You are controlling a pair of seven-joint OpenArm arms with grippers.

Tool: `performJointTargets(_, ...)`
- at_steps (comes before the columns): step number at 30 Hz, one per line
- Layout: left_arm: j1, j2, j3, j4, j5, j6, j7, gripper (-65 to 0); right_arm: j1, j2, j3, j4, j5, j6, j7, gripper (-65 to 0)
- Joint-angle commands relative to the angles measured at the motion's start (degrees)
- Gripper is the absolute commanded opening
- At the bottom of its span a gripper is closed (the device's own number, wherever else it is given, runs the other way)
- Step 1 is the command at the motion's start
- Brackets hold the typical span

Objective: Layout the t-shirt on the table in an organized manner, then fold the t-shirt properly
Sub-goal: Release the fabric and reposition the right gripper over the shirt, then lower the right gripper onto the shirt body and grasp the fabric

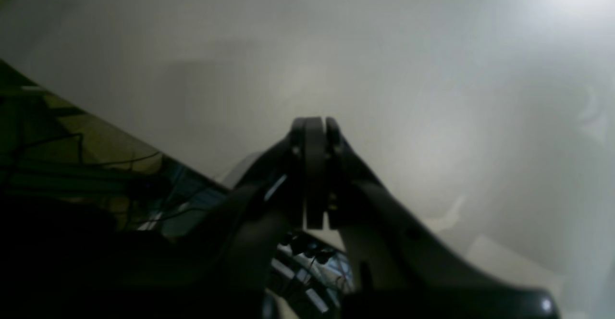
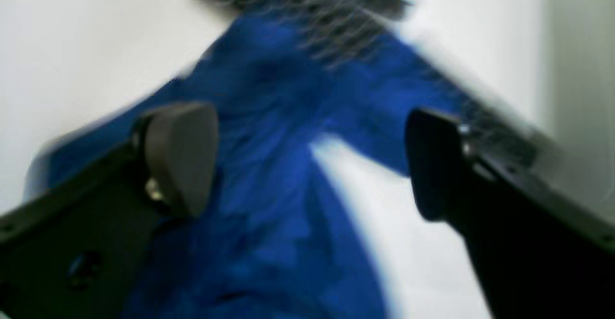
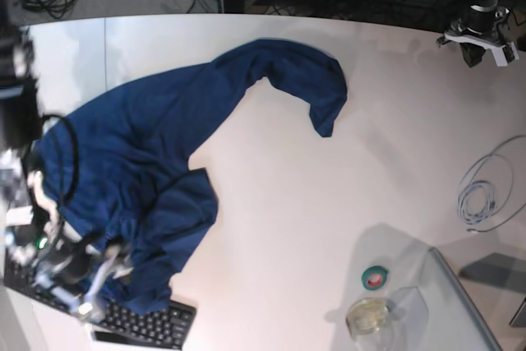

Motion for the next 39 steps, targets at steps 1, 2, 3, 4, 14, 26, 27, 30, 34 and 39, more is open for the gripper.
performJointTargets(1,-0.7,-0.9,-0.2,0.8,-0.7,0.2,-1.5,-65.0,-0.6,-0.1,0.3,5.3,0.4,-0.2,0.8,-13.7)
performJointTargets(2,-1.2,-0.9,-0.2,0.8,-0.7,0.2,-1.5,-65.0,-3.2,-0.8,0.3,8.9,0.3,-0.2,-0.5,-15.5)
performJointTargets(3,-1.4,-0.8,-0.2,0.8,-0.9,0.2,-1.5,-65.0,-5.3,-2.0,0.3,11.8,0.3,-0.2,-1.6,-16.4)
performJointTargets(4,-1.8,-0.8,0.4,0.8,-0.9,0.1,-1.5,-65.0,-6.6,-2.9,0.3,13.6,0.3,-0.2,-2.6,-16.8)
performJointTargets(14,-1.1,-0.9,5.3,-1.7,-0.9,0.1,-1.9,-65.0,-11.8,-10.9,0.3,15.9,0.1,-0.2,-7.5,-17.1)
performJointTargets(26,-0.8,-1.3,5.2,-8.4,-0.9,0.1,-2.1,-65.0,-4.9,-15.4,-0.2,-1.7,0.1,-0.3,-3.4,-16.8)
performJointTargets(27,-0.7,-1.3,5.2,-8.4,-0.9,0.1,-2.1,-65.0,-4.0,-15.9,-0.2,-3.5,0.1,-0.3,-3.3,-16.8)
performJointTargets(30,-0.2,-1.3,5.2,-7.9,-0.9,0.1,-2.1,-65.0,-1.6,-16.4,-0.2,-9.7,0.1,-0.3,0.2,-16.8)
performJointTargets(34,-0.1,-1.3,5.2,-7.6,-0.9,0.1,-2.1,-65.0,2.2,-17.9,-0.3,-20.3,0.1,-0.3,6.0,-16.7)
performJointTargets(39,-0.1,-1.3,5.2,-7.5,-0.9,0.1,-2.1,-65.0,5.0,-19.5,-0.3,-32.2,0.1,-0.3,12.9,-17.0)
